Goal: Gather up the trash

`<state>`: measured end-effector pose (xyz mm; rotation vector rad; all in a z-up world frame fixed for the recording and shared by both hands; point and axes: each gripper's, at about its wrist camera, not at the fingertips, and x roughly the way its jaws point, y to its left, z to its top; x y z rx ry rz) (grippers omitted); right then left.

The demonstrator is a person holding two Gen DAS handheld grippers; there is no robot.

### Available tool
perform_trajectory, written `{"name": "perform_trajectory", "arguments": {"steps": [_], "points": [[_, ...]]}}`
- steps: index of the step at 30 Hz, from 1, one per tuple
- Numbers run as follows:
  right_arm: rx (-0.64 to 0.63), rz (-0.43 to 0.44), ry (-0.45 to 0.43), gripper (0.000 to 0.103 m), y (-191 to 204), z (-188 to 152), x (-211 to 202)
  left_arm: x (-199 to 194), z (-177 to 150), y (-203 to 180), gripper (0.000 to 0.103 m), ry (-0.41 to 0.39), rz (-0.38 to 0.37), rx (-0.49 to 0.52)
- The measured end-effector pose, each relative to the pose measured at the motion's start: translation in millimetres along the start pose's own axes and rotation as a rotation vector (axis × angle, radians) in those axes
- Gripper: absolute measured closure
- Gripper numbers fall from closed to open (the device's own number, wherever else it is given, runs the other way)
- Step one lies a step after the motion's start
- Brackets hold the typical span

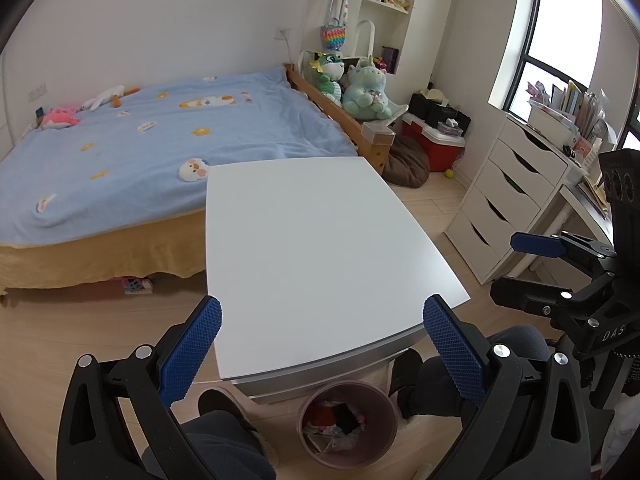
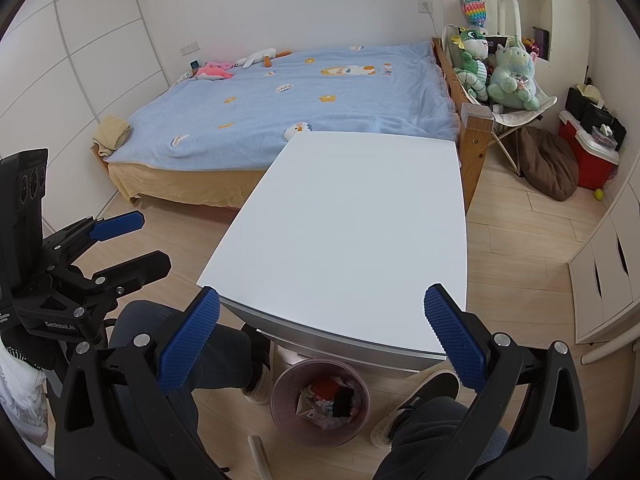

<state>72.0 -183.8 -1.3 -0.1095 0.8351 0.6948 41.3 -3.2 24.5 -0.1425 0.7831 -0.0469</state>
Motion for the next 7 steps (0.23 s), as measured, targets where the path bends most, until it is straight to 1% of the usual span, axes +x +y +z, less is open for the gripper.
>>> {"name": "perform_trajectory", "arguments": {"steps": [4,7], "points": [[-0.001,0.0,-0.001,0.003,-0.1,-1.6,0.1,2.0,-0.9,-4.4,0.006,0.009,0.021,0.018],[-0.002,-0.001,-0.001,0.003,0.0,-2.3,0.8,2.5,-0.4,-4.8,0.006,0.01,0.019,0.024]]}}
